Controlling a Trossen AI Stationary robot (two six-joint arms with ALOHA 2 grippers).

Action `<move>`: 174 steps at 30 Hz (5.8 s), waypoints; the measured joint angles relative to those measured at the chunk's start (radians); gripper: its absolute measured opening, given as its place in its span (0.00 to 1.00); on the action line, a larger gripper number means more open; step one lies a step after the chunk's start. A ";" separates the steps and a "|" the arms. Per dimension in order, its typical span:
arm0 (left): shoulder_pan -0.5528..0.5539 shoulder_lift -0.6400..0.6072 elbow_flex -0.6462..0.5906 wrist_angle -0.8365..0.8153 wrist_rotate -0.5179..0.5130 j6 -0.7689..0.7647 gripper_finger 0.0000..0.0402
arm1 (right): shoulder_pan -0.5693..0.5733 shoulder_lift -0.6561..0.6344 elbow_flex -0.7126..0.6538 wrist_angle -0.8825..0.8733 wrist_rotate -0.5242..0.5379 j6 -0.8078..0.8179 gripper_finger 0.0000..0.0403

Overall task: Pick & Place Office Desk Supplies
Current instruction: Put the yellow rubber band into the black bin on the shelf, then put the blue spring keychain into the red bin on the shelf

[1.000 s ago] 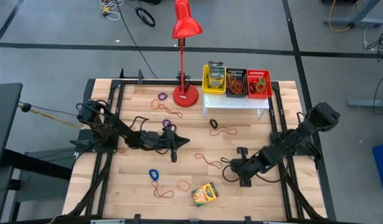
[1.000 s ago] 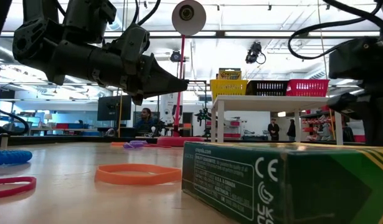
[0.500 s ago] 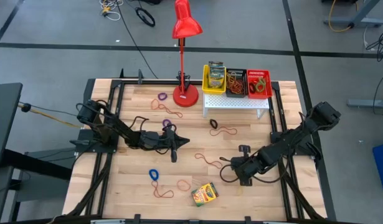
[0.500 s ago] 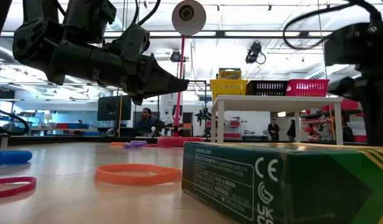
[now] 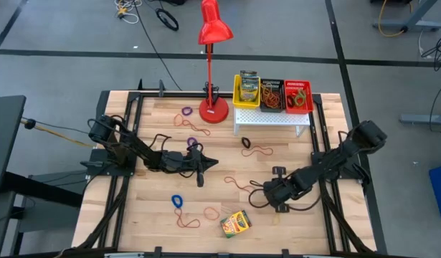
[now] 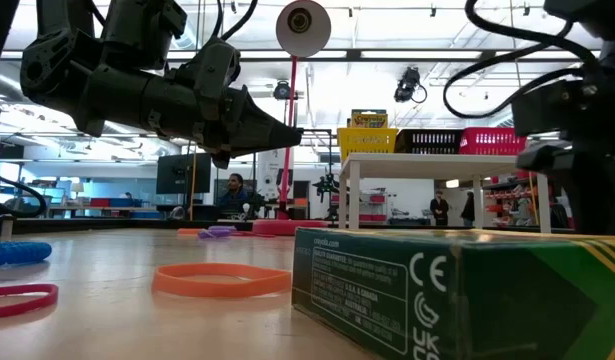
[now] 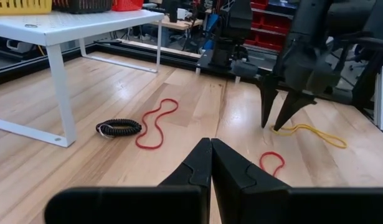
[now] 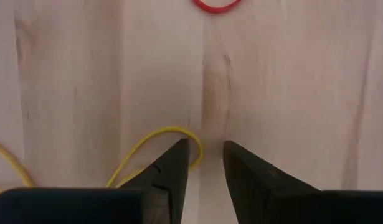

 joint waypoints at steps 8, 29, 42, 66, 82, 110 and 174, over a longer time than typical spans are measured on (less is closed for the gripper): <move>0.000 0.000 0.000 -0.002 0.001 0.000 0.02 | -0.005 0.000 -0.001 0.005 -0.009 -0.053 0.06; 0.000 0.000 0.000 -0.002 0.000 0.000 0.02 | -0.080 -0.254 0.570 -0.666 0.508 -0.131 0.01; 0.000 0.000 0.000 -0.002 0.000 0.000 0.02 | -0.575 -0.255 0.926 -0.673 0.701 -0.645 0.00; 0.000 0.000 0.000 0.000 0.000 0.000 0.02 | -1.179 -0.122 0.945 -0.548 0.253 -0.772 0.00; 0.000 0.000 0.000 -0.001 0.000 0.000 0.02 | -1.179 -0.067 0.944 -0.680 0.236 -0.667 0.12; 0.000 0.000 0.000 0.002 0.000 -0.069 0.02 | -0.518 -0.720 -0.055 0.210 0.111 -0.408 0.02; -0.339 -0.089 0.428 -1.818 0.192 -0.648 0.13 | -0.136 -0.718 -0.659 1.190 0.201 -0.431 0.02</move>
